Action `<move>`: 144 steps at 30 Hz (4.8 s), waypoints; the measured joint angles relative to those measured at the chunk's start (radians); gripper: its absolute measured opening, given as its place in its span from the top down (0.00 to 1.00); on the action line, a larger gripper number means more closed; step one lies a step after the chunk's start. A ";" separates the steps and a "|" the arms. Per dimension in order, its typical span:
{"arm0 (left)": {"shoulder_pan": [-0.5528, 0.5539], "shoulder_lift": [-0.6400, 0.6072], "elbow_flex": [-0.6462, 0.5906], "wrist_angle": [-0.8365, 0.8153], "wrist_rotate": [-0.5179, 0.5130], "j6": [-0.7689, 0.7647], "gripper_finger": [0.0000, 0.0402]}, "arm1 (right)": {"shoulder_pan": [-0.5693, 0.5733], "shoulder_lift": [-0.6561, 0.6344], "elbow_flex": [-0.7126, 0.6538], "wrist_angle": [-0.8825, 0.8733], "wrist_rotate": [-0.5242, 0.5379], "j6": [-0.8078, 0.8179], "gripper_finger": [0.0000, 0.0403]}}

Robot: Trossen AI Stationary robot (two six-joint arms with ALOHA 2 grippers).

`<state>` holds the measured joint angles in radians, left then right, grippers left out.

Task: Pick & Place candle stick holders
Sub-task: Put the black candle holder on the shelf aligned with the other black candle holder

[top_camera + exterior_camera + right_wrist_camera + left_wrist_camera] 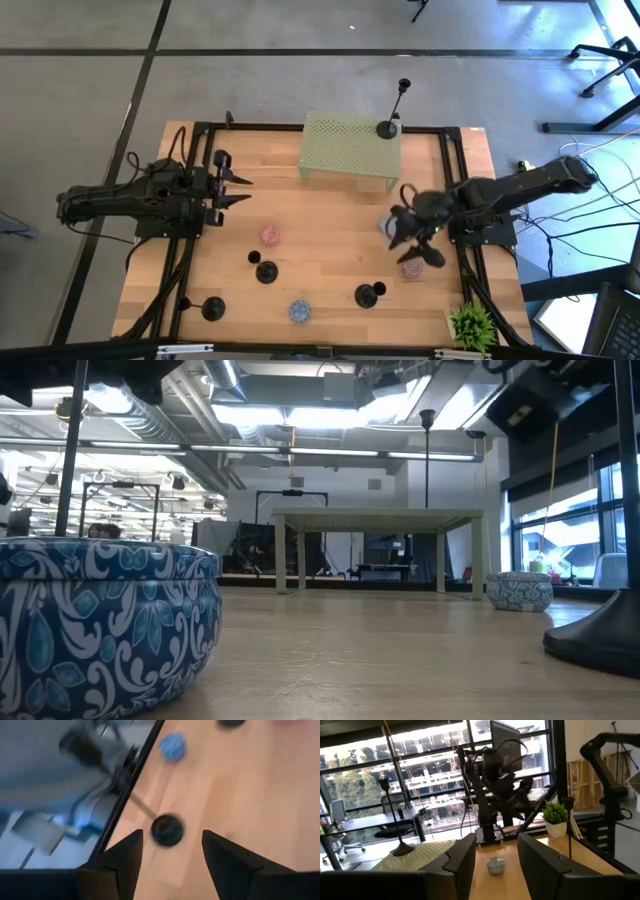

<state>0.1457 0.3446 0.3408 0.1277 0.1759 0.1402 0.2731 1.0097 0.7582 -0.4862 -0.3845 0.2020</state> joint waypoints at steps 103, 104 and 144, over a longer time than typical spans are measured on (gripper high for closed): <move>0.000 0.036 0.001 0.304 -0.035 -0.206 0.64 | 0.096 0.107 0.315 0.383 1.418 -0.112 0.96; 0.000 0.037 0.001 0.308 -0.038 -0.205 0.64 | 0.067 0.086 0.320 0.350 1.417 -0.107 0.96; 0.000 0.049 0.001 0.345 -0.047 -0.145 0.64 | -0.583 0.170 0.318 0.068 1.008 0.050 0.96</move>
<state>0.1458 0.3935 0.3416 0.4723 0.1293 -0.0051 -0.3100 1.1797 1.0762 -0.4187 0.6239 0.2517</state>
